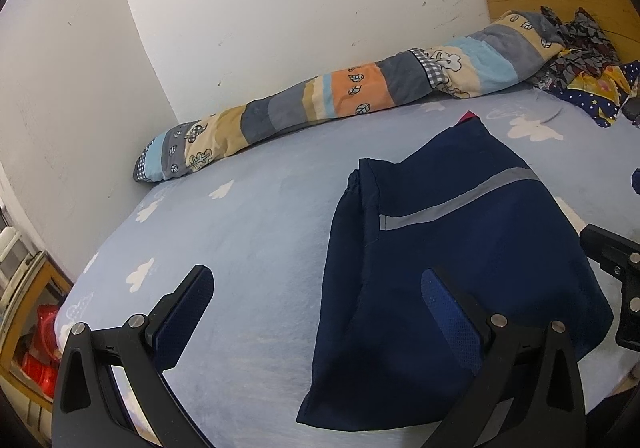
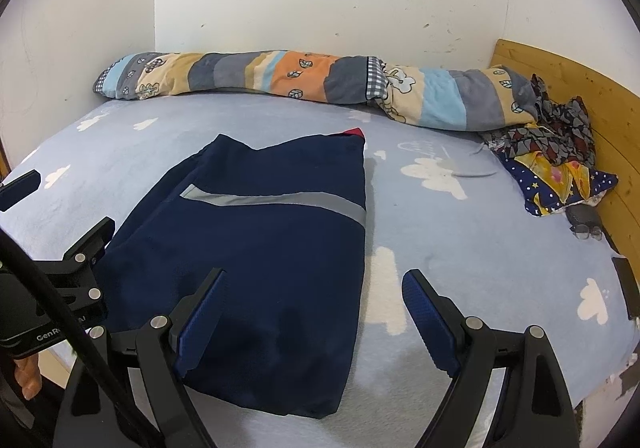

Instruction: Fold large clothes

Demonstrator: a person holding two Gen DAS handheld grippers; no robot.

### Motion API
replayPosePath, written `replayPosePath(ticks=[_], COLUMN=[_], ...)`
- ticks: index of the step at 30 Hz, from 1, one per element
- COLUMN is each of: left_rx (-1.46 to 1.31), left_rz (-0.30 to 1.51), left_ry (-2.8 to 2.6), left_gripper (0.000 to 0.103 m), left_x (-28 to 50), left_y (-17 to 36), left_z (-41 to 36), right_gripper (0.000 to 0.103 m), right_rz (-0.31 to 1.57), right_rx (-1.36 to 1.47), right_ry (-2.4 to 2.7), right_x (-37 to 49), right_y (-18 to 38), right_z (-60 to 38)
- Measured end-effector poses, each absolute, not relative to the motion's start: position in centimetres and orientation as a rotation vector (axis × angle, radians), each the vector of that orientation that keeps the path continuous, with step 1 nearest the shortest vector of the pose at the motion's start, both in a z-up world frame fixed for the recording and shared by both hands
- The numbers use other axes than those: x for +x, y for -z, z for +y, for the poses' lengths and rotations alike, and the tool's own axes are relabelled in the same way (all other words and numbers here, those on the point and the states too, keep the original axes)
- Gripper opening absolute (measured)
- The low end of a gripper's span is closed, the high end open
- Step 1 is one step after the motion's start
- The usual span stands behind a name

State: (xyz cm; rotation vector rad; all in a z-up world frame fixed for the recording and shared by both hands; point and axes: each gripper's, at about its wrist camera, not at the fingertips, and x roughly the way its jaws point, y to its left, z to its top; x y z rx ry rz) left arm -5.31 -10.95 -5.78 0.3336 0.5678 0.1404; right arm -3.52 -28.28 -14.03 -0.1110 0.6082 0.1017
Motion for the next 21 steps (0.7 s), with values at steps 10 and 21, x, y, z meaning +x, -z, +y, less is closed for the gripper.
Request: replayPosePath(ticks=[10,21], left_rx=[0.335,0.255], left_rz=[0.564,0.627], left_ry=[-0.141,-0.047], left_gripper=[0.103,0.103], left_x=[-5.38,-5.16], left_y=[5.78,5.88], left_z=[-11.03,-10.12], right_gripper=[0.091,0.091], right_rz=[0.607,0.613], right_rx=[-0.108,-0.076], right_ry=[-0.106,-0.107], right_x=[-3.19,-2.95], right_y=[13.90,13.94], right_z=[-28.75,-29.16])
